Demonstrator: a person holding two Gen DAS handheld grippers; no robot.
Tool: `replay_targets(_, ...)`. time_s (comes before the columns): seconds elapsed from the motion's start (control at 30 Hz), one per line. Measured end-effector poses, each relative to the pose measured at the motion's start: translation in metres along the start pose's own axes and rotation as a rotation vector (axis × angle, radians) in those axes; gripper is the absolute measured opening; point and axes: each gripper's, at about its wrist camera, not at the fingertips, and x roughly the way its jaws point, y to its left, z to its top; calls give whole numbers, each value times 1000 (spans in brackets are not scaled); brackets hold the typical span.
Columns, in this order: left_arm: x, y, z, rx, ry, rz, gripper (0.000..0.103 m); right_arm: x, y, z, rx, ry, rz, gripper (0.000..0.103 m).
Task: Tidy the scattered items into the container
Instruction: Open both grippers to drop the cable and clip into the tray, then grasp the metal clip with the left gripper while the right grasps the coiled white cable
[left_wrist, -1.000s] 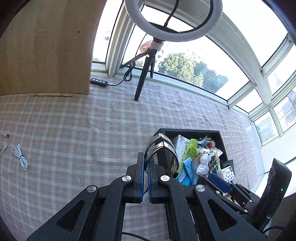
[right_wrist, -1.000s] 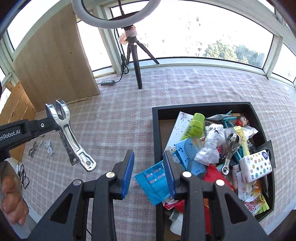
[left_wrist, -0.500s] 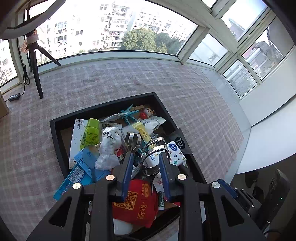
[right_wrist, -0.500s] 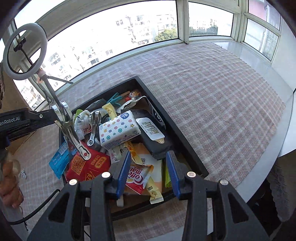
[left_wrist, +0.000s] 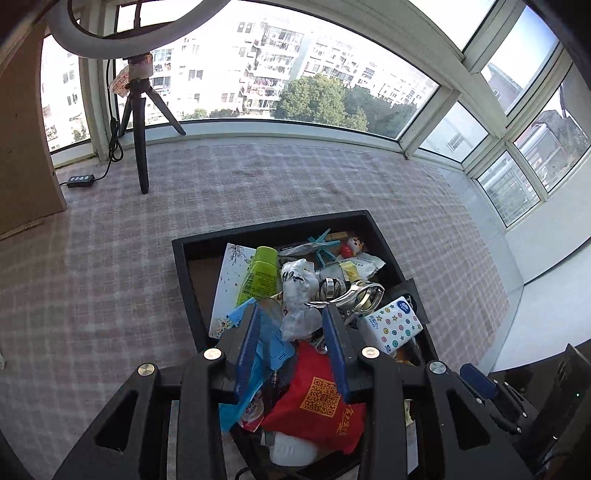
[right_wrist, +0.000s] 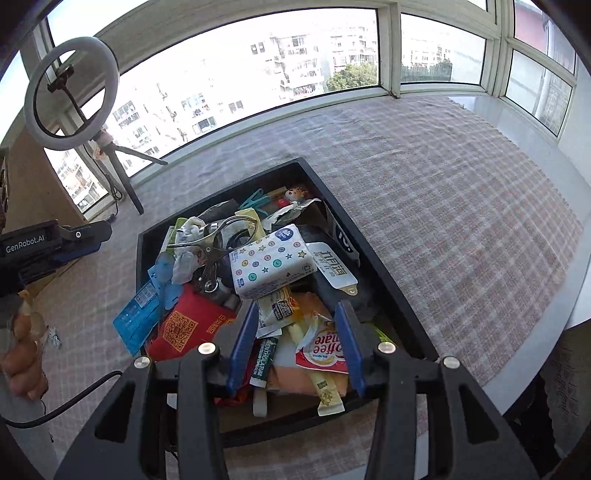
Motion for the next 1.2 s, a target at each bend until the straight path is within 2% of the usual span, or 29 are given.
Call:
replay_targets(0.13,-18,53,-5,-63,-21,47,33,7,47,7,-86,1,49,49)
replay_targets(0.37,-58,170,-28,-220,-55,151,33,24,143,10,-233,22,145,51)
replay_targets(0.7,-129,330,-82,-407,-115,327,34,48,285,-14,-441,83,282,52)
replay_targets(0.93,-171,434,-131,-536,-128,404,34,58,380,-37,-570,124,363,54)
replay_targets(1.03,-179,466,-148,-556,-113,418,34,67,417,-49,-622,144,394,58)
replay_targets(1.1,-182,484,-157,-554,-98,410,41,76,443,-59,-651,165,414,59)
replay_targets(1.2,-181,504,-167,-501,-70,417,44,90,480,-72,-694,198,433,59)
